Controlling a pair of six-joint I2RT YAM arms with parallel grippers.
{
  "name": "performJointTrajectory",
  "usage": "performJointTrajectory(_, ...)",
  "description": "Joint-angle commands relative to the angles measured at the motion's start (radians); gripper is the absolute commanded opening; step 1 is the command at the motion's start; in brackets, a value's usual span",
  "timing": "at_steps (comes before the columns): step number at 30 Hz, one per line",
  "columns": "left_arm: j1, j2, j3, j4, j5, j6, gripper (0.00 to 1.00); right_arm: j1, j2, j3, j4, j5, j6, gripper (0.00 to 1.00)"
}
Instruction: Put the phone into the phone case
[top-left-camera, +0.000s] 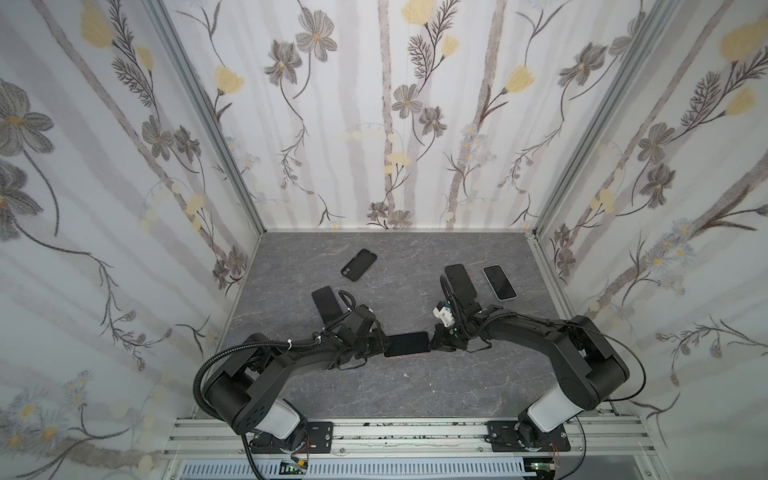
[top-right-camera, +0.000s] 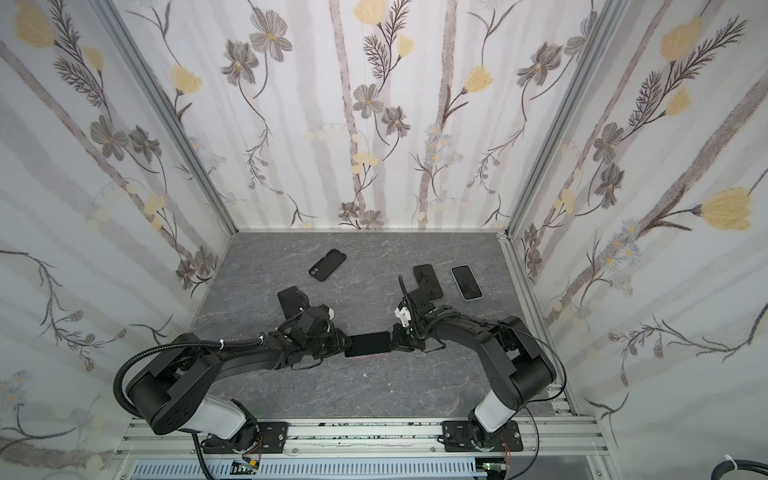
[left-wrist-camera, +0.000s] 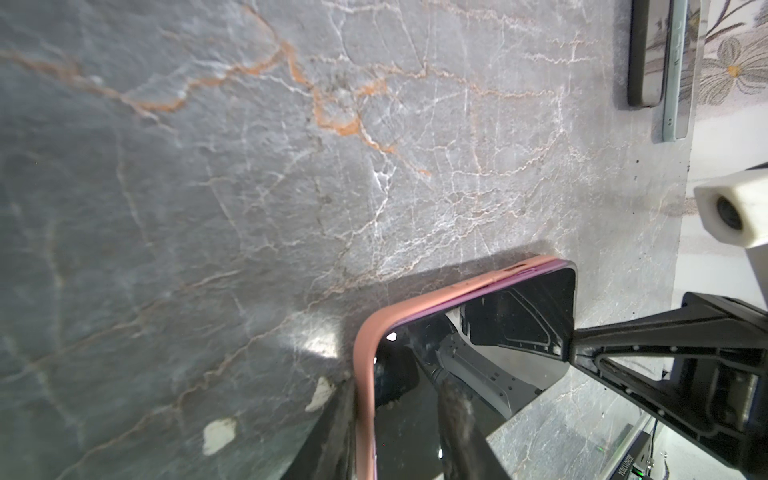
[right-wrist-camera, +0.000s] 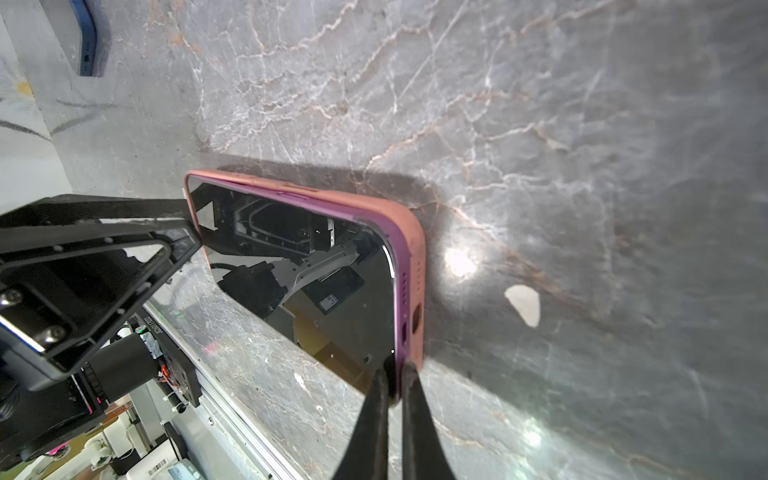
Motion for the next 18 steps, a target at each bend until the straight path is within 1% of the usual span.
performJointTrajectory(1,-0.011,0.017,-0.026,-0.049,0.041,-0.030,0.36,0.013,0.019,-0.023,0.014,-0.047,-0.003,0.08)
performJointTrajectory(3,-0.016,0.022,-0.035,-0.047,0.036,-0.032,0.36,0.016,0.032,-0.032,0.013,-0.035,-0.003,0.08)
performJointTrajectory(13,-0.020,0.034,-0.059,-0.058,0.005,-0.041,0.37,0.045,0.078,-0.024,-0.124,0.168,-0.046,0.08)
performJointTrajectory(18,-0.021,0.038,-0.059,-0.074,-0.009,-0.036,0.37,0.073,0.126,0.008,-0.168,0.239,-0.056,0.08)
